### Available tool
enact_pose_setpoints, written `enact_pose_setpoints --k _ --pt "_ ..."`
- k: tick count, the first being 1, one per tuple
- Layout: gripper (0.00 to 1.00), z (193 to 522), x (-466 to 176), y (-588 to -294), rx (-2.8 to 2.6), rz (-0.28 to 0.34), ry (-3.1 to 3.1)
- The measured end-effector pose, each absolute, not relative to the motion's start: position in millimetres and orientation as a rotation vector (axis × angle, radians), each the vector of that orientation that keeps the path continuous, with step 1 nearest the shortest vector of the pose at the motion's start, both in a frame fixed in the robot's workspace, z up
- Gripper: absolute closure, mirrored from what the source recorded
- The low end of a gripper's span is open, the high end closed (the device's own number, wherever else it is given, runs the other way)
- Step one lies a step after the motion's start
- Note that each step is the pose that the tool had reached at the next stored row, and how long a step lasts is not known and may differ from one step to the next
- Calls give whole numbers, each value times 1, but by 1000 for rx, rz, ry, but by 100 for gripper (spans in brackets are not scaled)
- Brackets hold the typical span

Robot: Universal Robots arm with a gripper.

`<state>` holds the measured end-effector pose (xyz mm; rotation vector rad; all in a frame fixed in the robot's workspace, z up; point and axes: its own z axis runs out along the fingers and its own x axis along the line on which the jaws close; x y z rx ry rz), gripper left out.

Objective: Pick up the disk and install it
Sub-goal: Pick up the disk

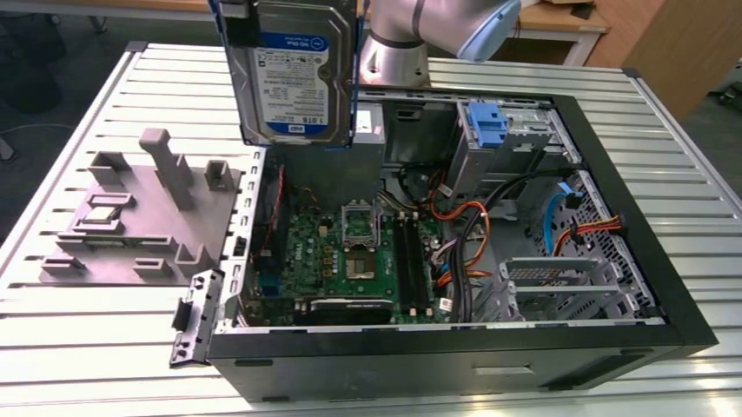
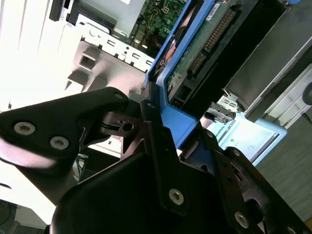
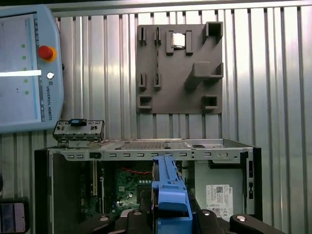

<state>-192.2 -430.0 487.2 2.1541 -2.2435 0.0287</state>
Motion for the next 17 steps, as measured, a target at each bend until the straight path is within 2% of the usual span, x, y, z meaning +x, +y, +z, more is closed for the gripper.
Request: enact_pose_setpoints --k 10,17 --pt "63 486 -178 -432 2173 -3 -2257" --pt "63 484 -175 -434 2183 17 -2268"
